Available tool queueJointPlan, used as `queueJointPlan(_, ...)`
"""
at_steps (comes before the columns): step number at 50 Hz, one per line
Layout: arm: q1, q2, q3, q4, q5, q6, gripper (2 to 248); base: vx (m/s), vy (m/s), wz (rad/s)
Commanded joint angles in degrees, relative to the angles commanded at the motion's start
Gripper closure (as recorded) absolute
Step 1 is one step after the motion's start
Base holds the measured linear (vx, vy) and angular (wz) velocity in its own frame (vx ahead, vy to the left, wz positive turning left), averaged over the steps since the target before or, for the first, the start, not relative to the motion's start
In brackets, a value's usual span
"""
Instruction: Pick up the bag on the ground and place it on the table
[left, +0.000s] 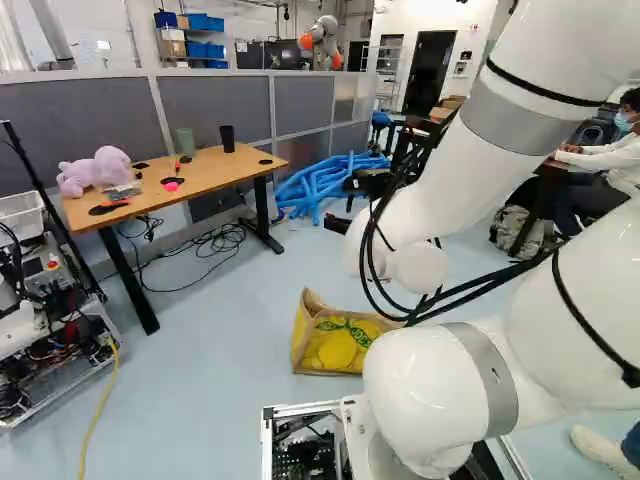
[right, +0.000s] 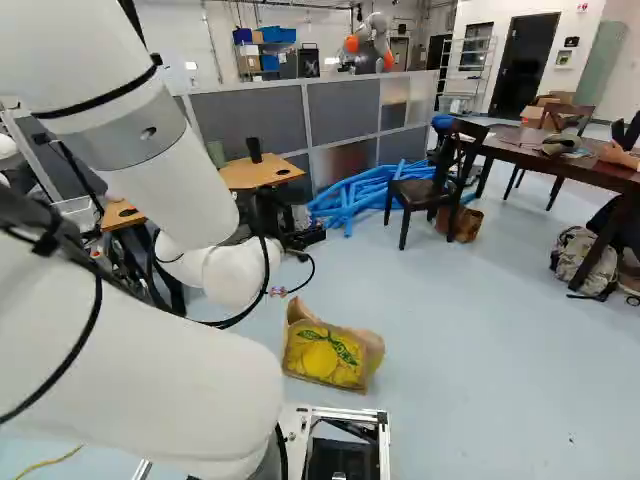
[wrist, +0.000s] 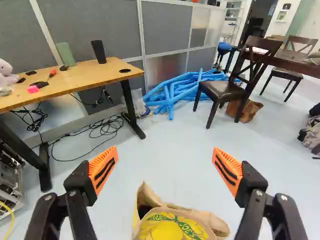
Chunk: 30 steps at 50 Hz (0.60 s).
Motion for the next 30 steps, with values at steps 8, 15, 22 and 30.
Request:
queueJointPlan(8, 0.0, 0.0, 0.0, 0.0, 0.0, 0.0, 3, 0.134, 0.0, -0.014)
queueJointPlan(15, 0.0, 0.0, 0.0, 0.0, 0.0, 0.0, 3, 0.126, 0.0, -0.014)
queueJointPlan(22, 0.0, 0.0, 0.0, 0.0, 0.0, 0.0, 3, 0.101, 0.001, -0.011)
queueJointPlan(30, 0.0, 0.0, 0.0, 0.0, 0.0, 0.0, 3, 0.031, 0.0, -0.005)
